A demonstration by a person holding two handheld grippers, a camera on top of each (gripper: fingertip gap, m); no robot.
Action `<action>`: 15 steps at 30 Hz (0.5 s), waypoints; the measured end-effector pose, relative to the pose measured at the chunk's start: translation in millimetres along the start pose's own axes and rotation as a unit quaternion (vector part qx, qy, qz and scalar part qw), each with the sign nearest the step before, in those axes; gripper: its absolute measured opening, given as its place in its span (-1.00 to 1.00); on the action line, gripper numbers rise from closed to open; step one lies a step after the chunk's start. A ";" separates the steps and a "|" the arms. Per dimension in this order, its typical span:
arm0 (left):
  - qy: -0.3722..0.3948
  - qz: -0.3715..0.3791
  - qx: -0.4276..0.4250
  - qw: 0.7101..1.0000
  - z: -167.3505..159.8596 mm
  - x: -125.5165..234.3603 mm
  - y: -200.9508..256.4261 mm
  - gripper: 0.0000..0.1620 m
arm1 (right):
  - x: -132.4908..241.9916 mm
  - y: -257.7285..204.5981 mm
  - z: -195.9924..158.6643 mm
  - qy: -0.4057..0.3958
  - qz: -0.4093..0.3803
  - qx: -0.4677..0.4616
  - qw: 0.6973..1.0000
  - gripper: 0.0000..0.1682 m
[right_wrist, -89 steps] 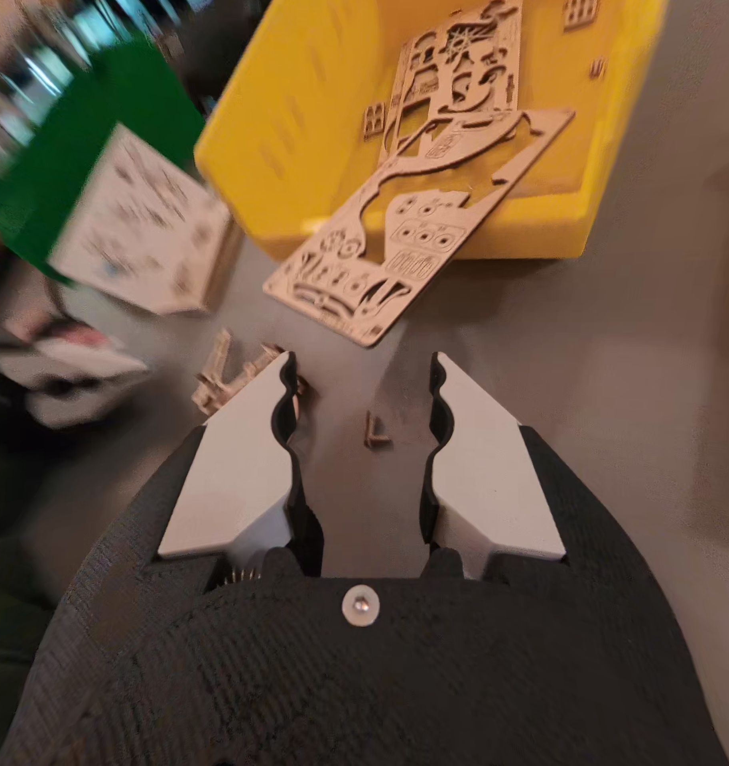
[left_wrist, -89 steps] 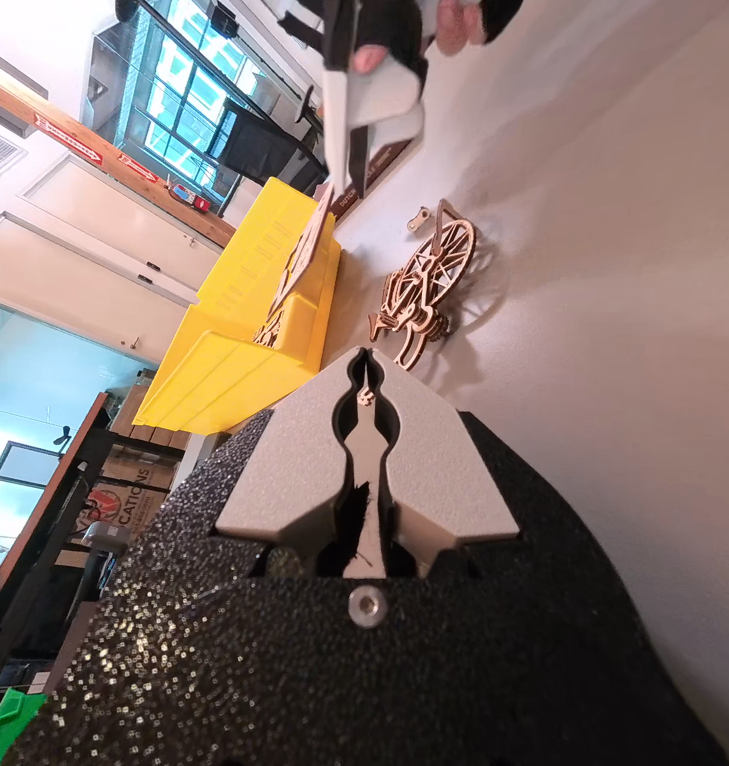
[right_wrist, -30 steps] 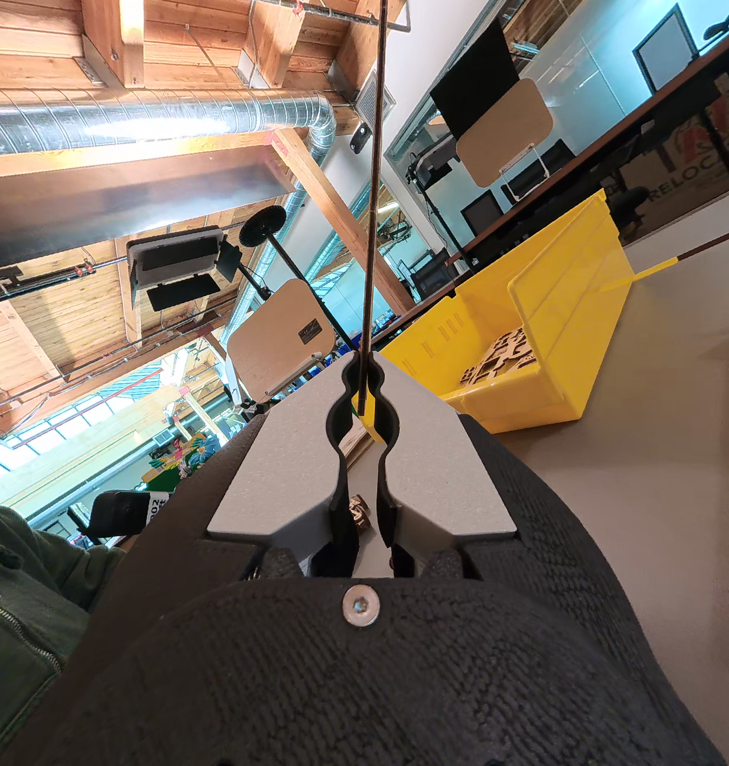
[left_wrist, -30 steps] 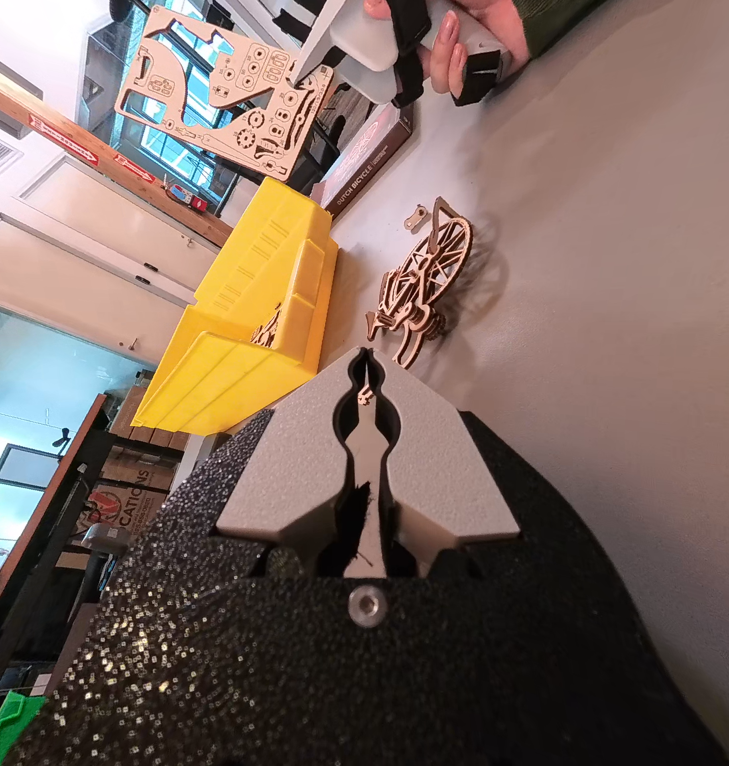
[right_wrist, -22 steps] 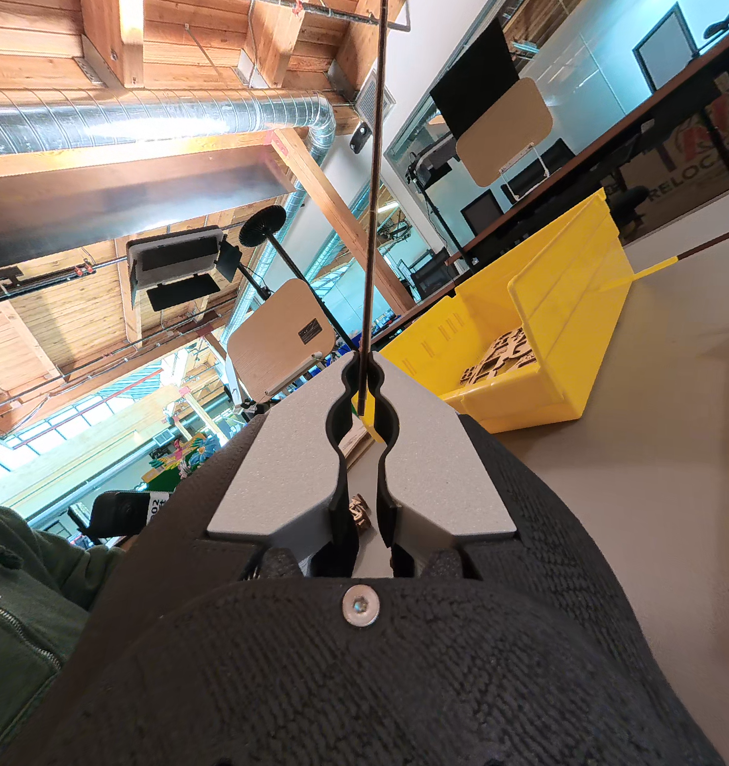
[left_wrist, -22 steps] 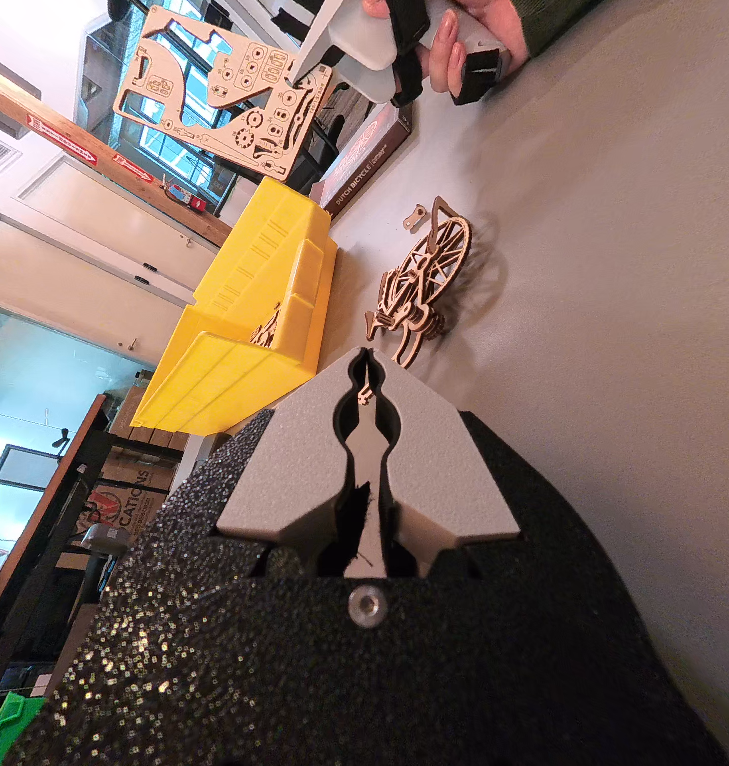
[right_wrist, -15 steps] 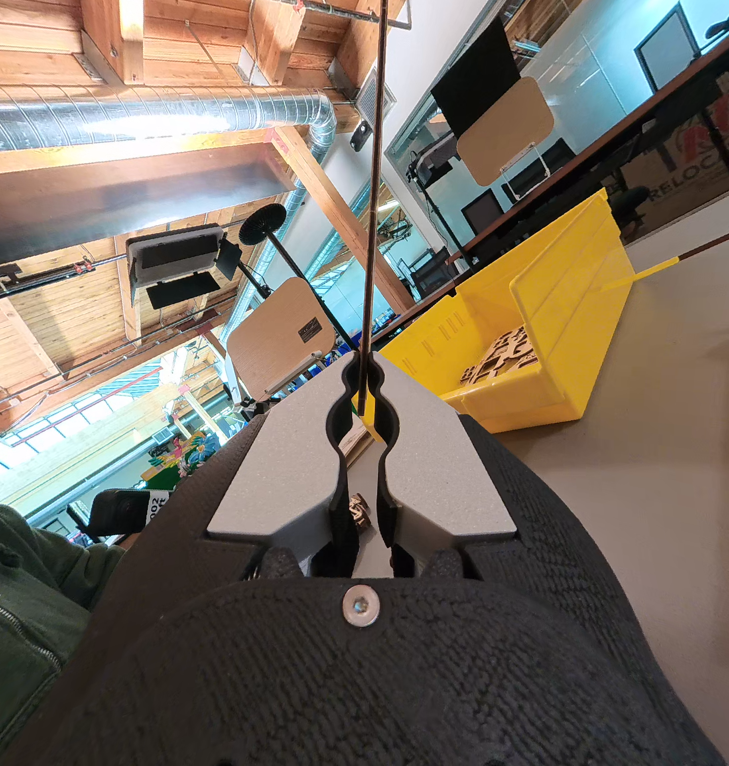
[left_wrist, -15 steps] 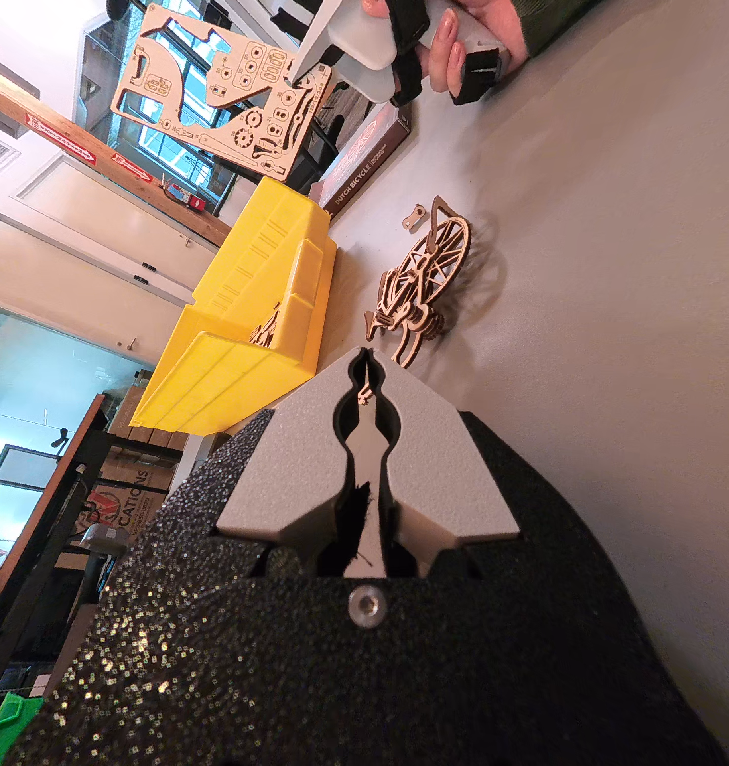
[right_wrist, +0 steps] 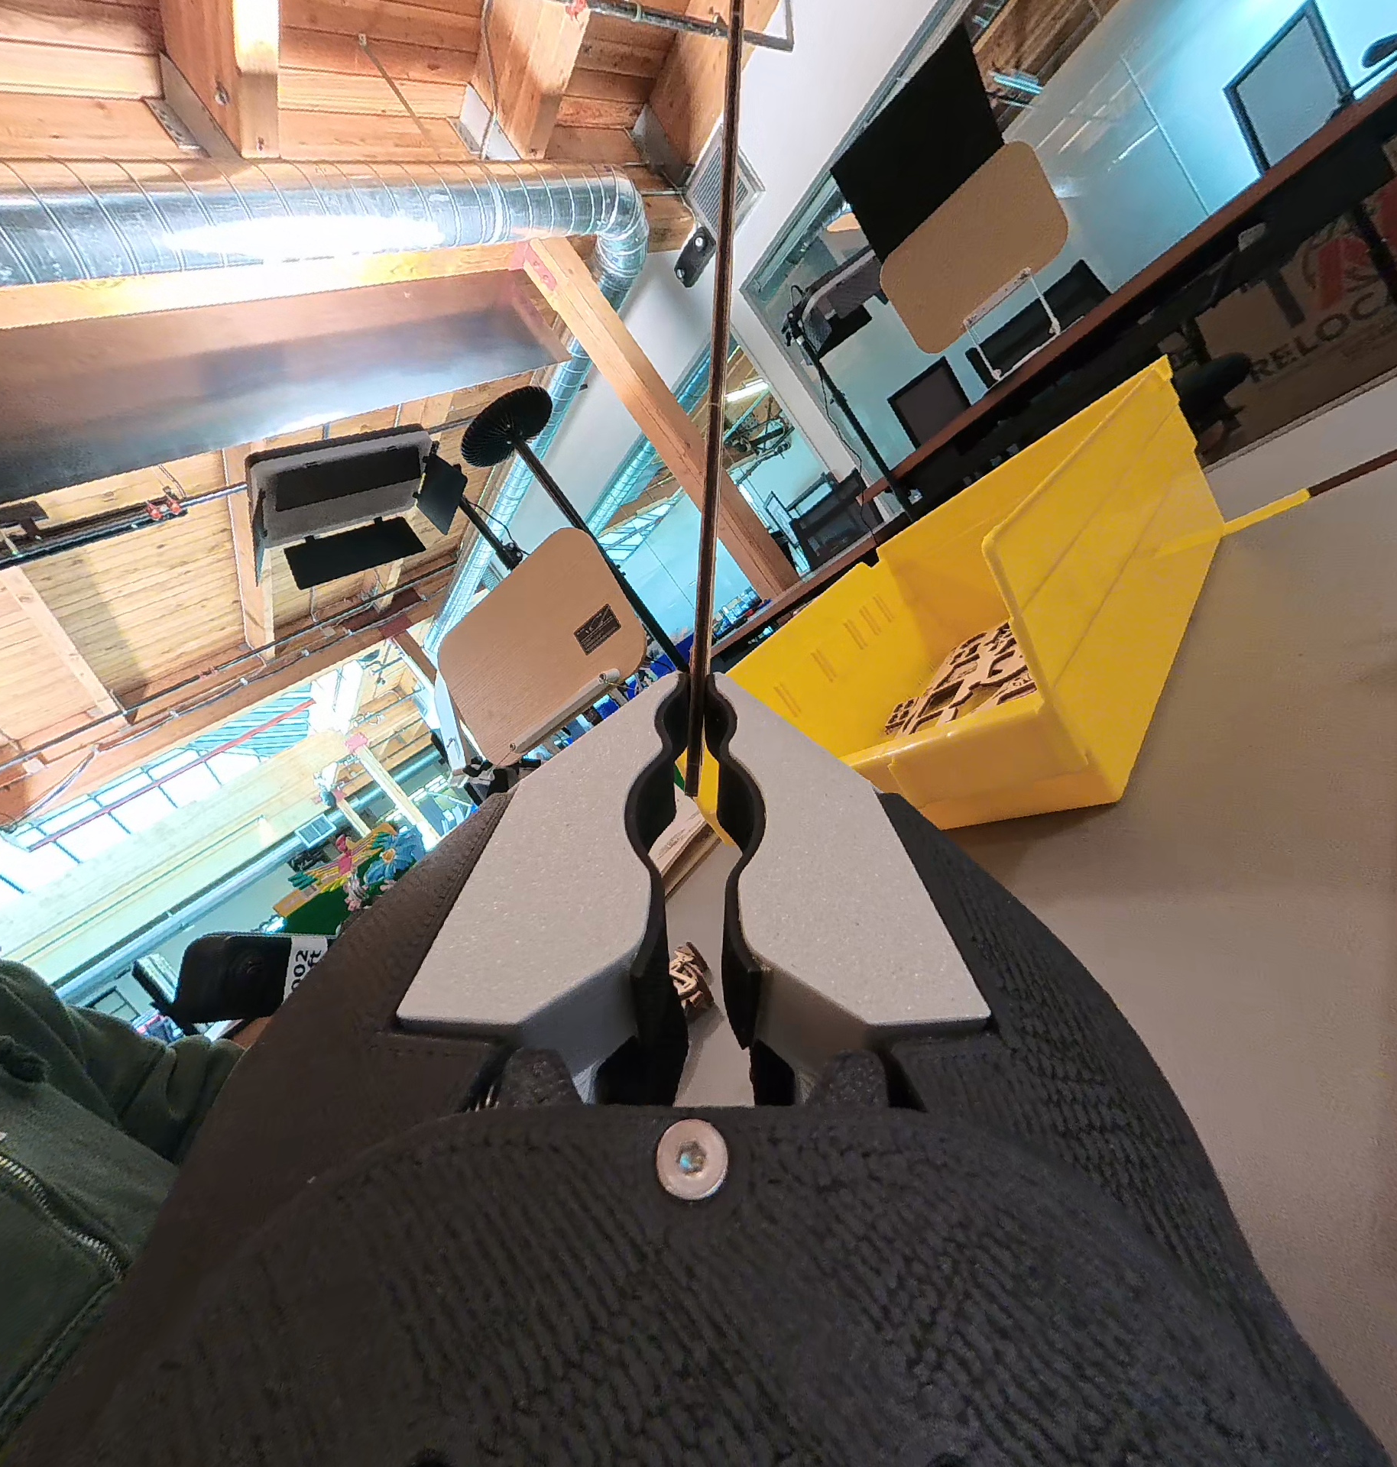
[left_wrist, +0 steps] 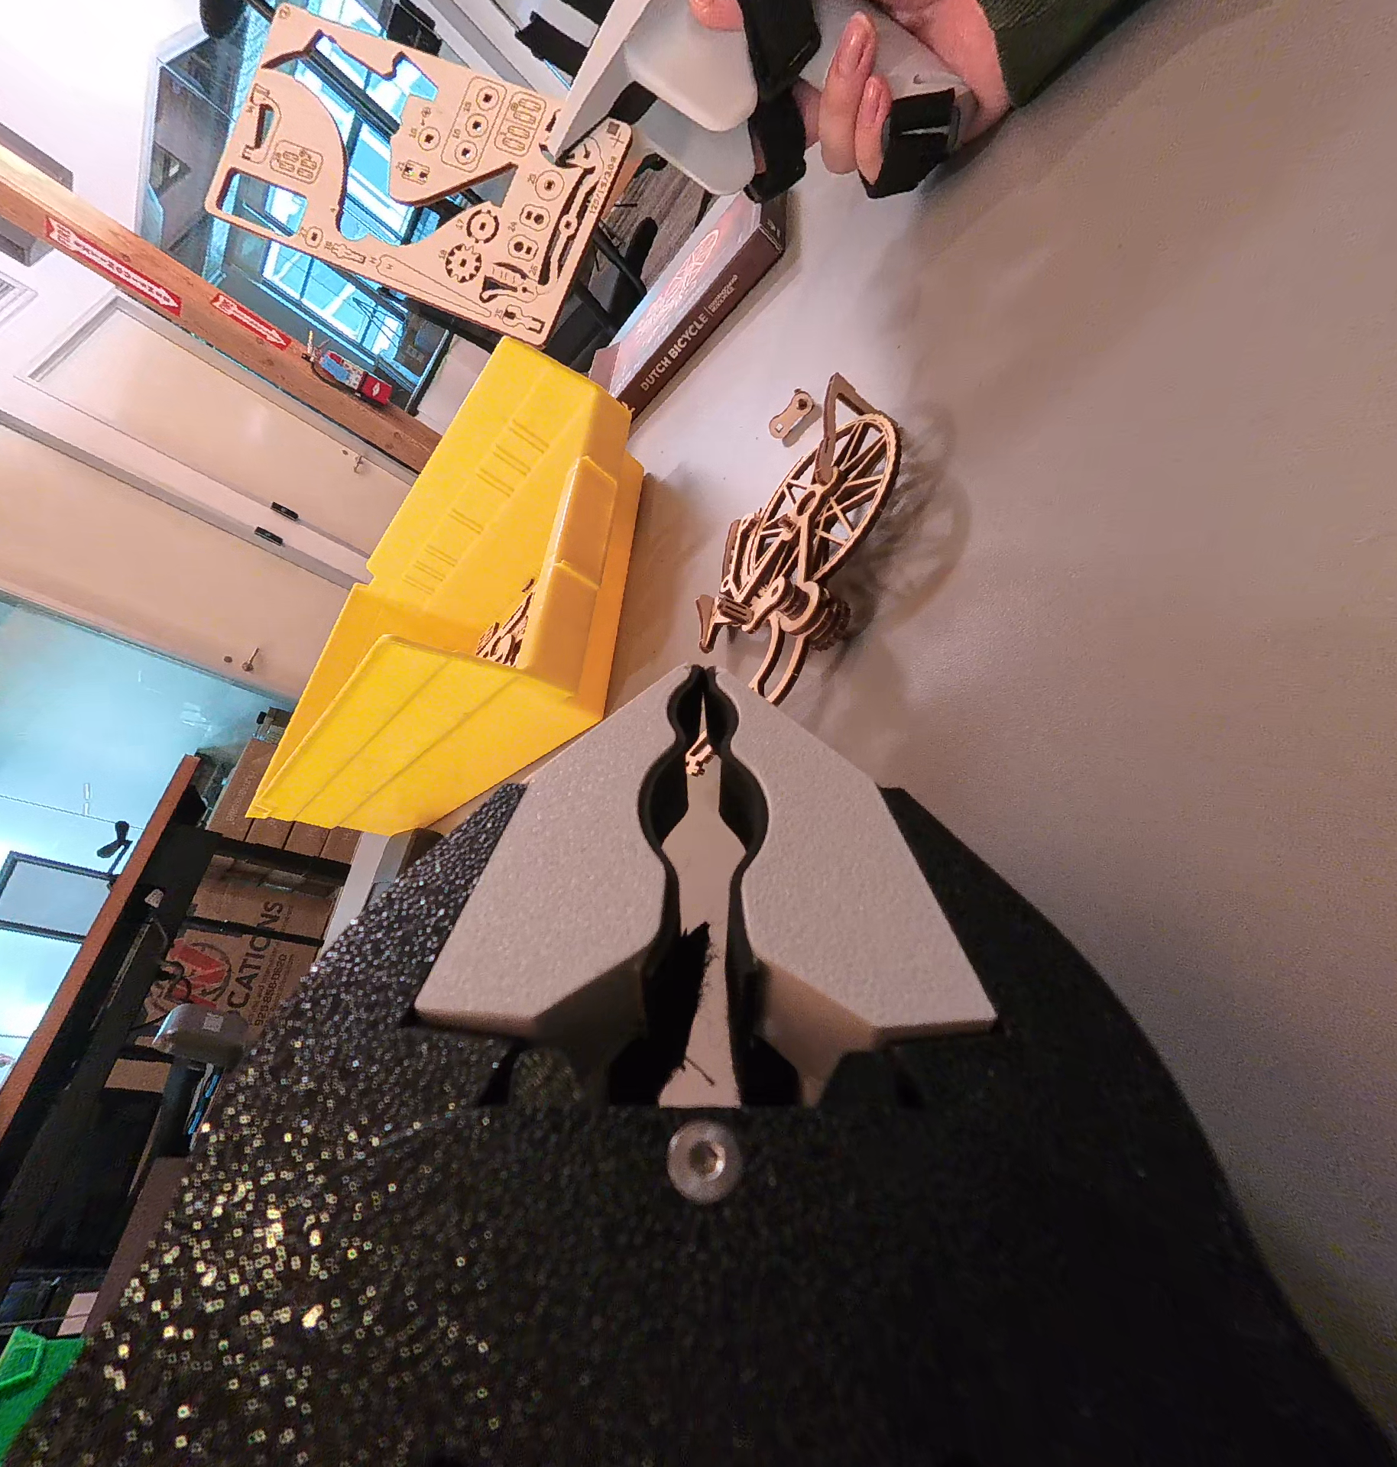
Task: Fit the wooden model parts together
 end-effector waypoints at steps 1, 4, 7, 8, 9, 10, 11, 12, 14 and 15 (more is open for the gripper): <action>0.000 0.000 0.000 1.000 0.4 0.2 0.1 -1.00 | -0.2 -0.1 0.0 -0.001 0.001 0.000 1.000 -0.99; 0.001 0.005 0.003 1.000 0.1 3.5 2.0 -1.00 | -2.0 -1.4 -0.4 -0.017 0.006 0.001 1.000 -1.00; 0.018 0.027 0.022 0.999 2.7 5.7 -17.2 -0.95 | -11.4 -13.4 -4.6 -0.097 0.043 0.010 0.994 -0.99; 0.031 0.038 0.042 0.998 2.9 9.0 -20.9 -0.91 | -15.9 -19.5 -8.5 -0.143 0.047 0.017 0.988 -0.99; 0.047 0.051 0.067 0.995 3.5 13.2 -25.5 -0.88 | -20.8 -26.5 -13.1 -0.191 0.051 0.028 0.980 -0.99; 0.063 0.064 0.095 0.991 3.5 17.5 -30.4 -0.79 | -25.9 -34.7 -17.6 -0.236 0.061 0.036 0.969 -0.99; 0.081 0.073 0.126 0.986 3.5 21.7 -35.1 -0.71 | -31.3 -43.7 -21.3 -0.281 0.075 0.038 0.956 -0.99; 0.100 0.075 0.165 0.978 3.6 25.3 -39.6 -0.62 | -36.7 -52.8 -24.5 -0.321 0.089 0.036 0.942 -0.99; 0.132 0.049 0.250 0.958 3.3 28.8 -46.5 -0.46 | -46.6 -70.5 -29.2 -0.394 0.105 0.039 0.912 -0.99; 0.150 0.019 0.290 0.945 3.5 29.3 -48.5 -0.38 | -51.2 -78.6 -31.5 -0.427 0.108 0.048 0.897 -0.99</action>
Point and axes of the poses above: each gripper's, where its closed fingertips meet, x back along the fingers, z out of its top, y = z × x across the jaws, the point moved 10 cm from there along x, back along the fingers, and after that the axes turned 5 degrees about -x, right-handed, at the moved point
